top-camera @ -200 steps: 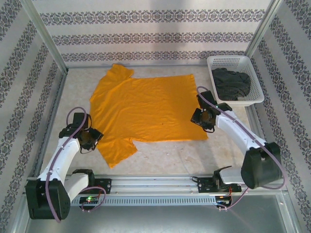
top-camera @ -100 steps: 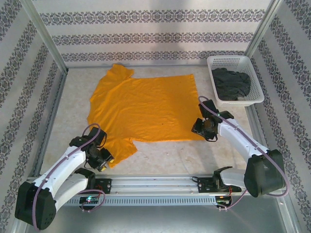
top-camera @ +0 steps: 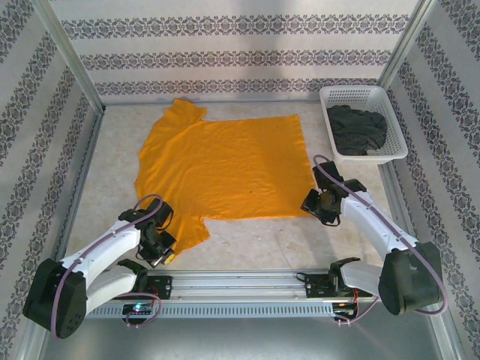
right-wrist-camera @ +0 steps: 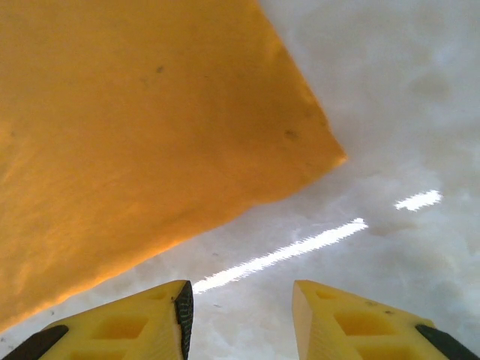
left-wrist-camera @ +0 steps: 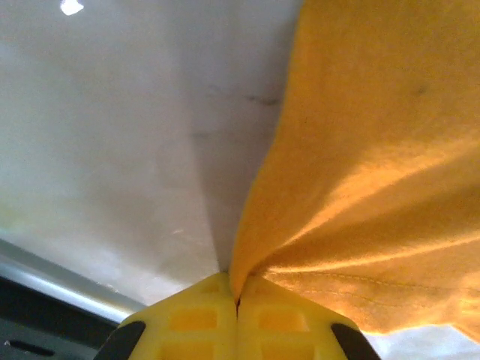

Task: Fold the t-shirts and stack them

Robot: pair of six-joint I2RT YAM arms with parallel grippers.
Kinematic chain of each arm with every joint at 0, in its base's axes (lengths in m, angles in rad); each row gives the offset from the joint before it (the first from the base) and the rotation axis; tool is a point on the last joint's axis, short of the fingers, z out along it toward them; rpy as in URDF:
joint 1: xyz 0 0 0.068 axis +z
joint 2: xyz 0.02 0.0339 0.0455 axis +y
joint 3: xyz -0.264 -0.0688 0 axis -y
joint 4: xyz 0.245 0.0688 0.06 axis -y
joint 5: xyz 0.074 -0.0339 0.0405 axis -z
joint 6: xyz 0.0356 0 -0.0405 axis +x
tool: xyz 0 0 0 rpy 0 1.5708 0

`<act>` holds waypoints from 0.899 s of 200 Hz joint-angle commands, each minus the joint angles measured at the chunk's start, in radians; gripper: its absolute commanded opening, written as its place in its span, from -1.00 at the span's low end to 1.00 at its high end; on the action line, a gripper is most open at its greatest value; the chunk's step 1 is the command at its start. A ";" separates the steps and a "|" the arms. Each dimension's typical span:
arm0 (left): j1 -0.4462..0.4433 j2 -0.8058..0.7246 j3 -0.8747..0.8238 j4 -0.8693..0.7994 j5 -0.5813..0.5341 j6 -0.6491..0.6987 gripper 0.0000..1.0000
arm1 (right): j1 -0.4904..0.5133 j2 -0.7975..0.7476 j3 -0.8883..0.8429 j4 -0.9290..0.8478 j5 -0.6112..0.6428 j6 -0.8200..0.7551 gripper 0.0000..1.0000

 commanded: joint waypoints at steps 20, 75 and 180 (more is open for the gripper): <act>-0.012 -0.176 0.043 -0.161 -0.158 -0.019 -1.00 | -0.074 -0.074 -0.065 -0.058 0.086 0.125 -0.17; -0.011 -0.313 0.033 -0.235 -0.197 -0.097 -1.00 | -0.138 0.054 -0.084 0.073 0.005 0.160 -0.23; -0.011 -0.265 0.072 -0.189 -0.208 -0.090 -1.00 | -0.153 0.255 -0.032 0.168 -0.023 0.129 -0.37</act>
